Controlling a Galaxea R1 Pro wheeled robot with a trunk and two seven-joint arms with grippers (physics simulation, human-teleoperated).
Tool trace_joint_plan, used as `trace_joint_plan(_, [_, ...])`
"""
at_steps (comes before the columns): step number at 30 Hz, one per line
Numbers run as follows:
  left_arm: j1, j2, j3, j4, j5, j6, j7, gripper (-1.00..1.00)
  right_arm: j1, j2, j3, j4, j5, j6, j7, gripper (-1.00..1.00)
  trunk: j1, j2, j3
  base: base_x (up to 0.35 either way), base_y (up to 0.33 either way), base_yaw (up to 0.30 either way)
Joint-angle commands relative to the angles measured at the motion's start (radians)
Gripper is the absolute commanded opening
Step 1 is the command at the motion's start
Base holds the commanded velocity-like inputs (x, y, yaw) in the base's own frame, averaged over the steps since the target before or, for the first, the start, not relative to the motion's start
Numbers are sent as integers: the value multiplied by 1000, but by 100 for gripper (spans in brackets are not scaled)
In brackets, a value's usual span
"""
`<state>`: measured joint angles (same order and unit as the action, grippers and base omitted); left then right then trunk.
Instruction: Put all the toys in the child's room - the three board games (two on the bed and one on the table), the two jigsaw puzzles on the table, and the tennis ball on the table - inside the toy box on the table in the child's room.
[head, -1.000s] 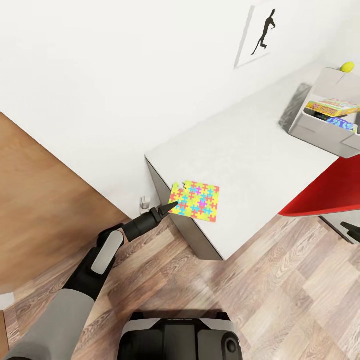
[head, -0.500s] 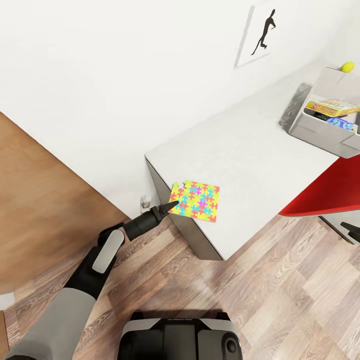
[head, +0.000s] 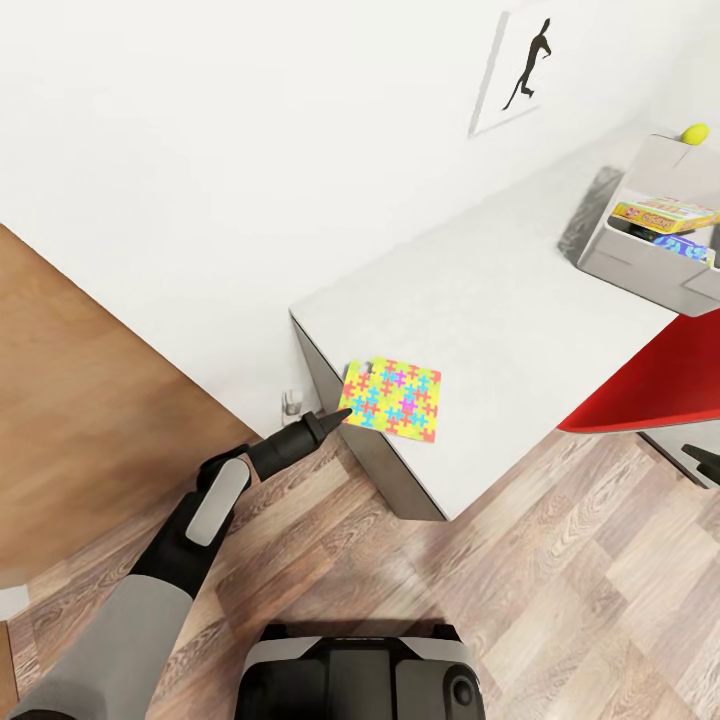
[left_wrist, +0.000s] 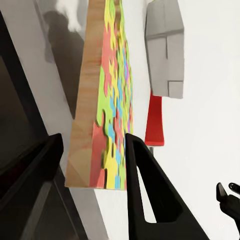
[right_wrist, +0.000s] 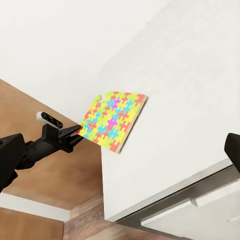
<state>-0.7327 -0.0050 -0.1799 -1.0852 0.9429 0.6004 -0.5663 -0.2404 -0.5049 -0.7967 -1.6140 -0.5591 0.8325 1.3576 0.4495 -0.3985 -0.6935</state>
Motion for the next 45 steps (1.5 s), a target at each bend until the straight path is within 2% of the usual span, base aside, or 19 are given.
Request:
trace_joint_plan(1, [0, -1, 1, 0, 5, 6, 0, -100, -1, 0, 0, 0, -2, 8, 1, 100, 1, -1, -1, 0, 0, 0])
trace_joint_plan(23, [7, -1, 0, -16, 10, 8, -3, -100, 0, -1, -1, 0, -2, 8, 1, 100, 1, -1, -1, 0, 0, 0])
trace_joint_plan(34, [9, -1, -1, -23, 10, 8, -37, -100, 0, -1, -1, 0, -2, 7, 1, 100, 1, -1, -1, 0, 0, 0])
trace_joint_plan(39, [10, -2, -1, -46, 10, 10, -41, -100, 0, -1, -2, 0, -2, 8, 1, 100, 1, -1, -1, 0, 0, 0])
trace_joint_plan(45, [8, -3, -21, -127, 10, 22, -14, -100, -1, -5, -7, 0, -2, 12, 1, 100, 1, -1, -1, 0, 0, 0])
